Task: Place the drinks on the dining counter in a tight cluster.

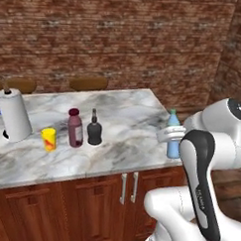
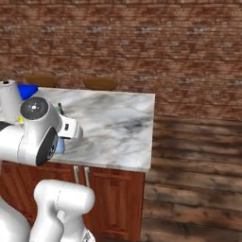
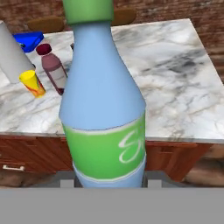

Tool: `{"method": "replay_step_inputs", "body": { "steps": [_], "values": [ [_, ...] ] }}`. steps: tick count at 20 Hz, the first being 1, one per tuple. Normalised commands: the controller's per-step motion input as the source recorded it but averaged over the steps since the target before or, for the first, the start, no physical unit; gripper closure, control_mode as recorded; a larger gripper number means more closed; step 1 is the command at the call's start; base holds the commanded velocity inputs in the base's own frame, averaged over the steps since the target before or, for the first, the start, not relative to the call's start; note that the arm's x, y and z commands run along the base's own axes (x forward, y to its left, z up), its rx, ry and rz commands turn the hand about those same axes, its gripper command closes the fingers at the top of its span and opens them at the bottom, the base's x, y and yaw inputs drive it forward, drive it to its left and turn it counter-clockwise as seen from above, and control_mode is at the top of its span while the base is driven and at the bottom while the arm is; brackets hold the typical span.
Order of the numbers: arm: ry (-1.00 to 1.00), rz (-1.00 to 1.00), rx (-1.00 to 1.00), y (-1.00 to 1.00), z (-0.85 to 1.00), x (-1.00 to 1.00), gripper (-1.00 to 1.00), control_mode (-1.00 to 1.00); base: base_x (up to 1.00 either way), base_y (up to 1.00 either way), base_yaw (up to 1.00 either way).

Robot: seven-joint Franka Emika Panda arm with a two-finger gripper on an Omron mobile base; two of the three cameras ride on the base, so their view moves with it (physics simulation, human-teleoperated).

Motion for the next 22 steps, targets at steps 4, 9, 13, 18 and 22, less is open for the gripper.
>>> {"method": "replay_step_inputs", "body": {
  "steps": [4, 9, 13, 18, 22],
  "values": [
    [0.0, 0.0, 0.0, 0.0, 0.0, 0.0, 1.0, 1.0, 0.5, 0.41, -0.14],
    [0.0, 0.0, 0.0, 0.0, 0.0, 0.0, 1.0, 1.0, 0.45, 0.43, -0.13],
    [0.0, 0.0, 0.0, 0.0, 0.0, 0.0, 1.0, 1.0, 0.46, 0.49, -0.14],
    [0.0, 0.0, 0.0, 0.0, 0.0, 0.0, 1.0, 1.0, 0.57, 0.36, -0.07],
    [0.0, 0.0, 0.0, 0.0, 0.0, 0.0, 1.0, 1.0, 0.38, 0.01, 0.01]
  ]
}}
